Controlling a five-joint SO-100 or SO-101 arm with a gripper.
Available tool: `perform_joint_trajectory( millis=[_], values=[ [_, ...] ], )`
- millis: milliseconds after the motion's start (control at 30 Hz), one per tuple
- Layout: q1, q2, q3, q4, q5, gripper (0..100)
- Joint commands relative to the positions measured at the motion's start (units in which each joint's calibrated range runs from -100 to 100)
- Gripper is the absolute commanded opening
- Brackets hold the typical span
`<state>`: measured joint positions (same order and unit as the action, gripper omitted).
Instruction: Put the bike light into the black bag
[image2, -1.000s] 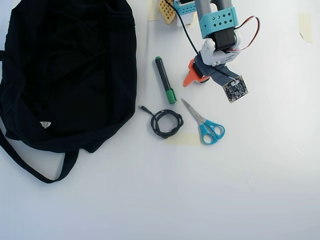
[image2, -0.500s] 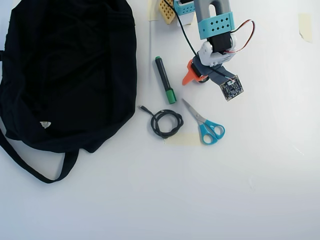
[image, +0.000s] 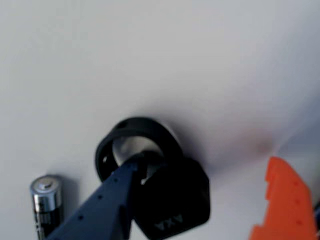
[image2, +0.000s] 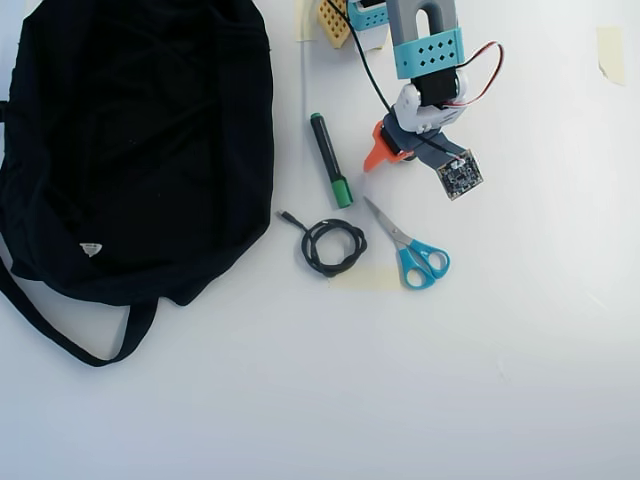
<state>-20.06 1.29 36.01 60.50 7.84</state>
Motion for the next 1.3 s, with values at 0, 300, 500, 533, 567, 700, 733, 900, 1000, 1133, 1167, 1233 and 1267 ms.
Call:
perform_joint_trajectory(
  millis=[0, 300, 500, 533, 567, 700, 733, 900, 1000, 1133, 1167, 1233, 1267],
  values=[
    [-0.4, -0.4, -0.2, -0.7, 0.1, 28],
    [-0.1, -0.5, -0.8, -0.9, 0.1, 3],
    [0.2, -0.8, -1.1, -1.0, 0.0, 2],
    [0.2, -1.0, -1.1, -1.0, 0.0, 2],
    [0.3, -1.0, -1.1, -1.0, 0.0, 2],
    [0.3, -1.4, -1.8, -0.9, 0.0, 2],
    [0.3, -1.4, -2.2, -0.8, -0.1, 2],
    [0.5, -1.6, -4.2, 0.0, -0.9, 2],
    [0.5, -1.6, -6.4, 1.5, -1.1, 2],
    [0.6, -1.6, -13.3, 10.0, -1.1, 2],
    [0.6, -1.6, -15.0, 11.9, -1.1, 2],
    [0.6, -1.6, -17.9, 15.0, -1.1, 2],
    [0.6, -1.6, -19.2, 16.2, -1.1, 2]
  ],
)
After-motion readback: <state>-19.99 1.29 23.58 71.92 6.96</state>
